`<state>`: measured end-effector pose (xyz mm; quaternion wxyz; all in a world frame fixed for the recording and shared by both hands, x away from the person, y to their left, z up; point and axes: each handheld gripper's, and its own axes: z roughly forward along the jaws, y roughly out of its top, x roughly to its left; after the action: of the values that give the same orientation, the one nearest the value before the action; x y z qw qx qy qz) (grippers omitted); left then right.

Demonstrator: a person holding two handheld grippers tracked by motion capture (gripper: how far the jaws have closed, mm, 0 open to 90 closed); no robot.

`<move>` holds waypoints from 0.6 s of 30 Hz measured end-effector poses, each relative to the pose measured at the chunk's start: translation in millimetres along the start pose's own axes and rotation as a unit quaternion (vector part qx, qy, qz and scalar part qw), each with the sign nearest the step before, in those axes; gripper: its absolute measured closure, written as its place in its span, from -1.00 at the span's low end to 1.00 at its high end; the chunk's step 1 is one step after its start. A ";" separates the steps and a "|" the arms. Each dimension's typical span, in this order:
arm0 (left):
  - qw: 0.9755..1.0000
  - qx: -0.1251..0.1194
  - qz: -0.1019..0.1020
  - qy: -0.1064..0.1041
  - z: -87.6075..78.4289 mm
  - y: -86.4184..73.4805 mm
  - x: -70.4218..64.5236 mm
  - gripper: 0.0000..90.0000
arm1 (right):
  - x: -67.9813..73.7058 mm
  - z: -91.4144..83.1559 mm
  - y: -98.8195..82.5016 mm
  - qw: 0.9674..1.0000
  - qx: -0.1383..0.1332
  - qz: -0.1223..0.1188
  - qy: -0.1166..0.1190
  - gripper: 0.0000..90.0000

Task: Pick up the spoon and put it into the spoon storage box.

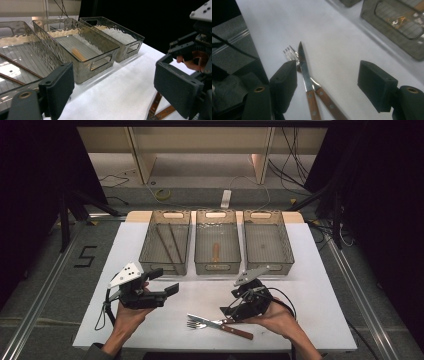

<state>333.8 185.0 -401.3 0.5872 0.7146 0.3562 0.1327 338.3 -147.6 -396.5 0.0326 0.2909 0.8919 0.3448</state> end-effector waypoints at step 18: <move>1.000 0.000 0.000 0.000 0.9 -0.1 -0.2 -0.64 | 10.8 13.1 -15.4 0.998 0.060 -0.025 0.008 -0.35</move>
<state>334.1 184.2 -401.5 0.5870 0.7149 0.3559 0.1328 325.0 -143.1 -414.7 0.0166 0.2667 0.9182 0.2923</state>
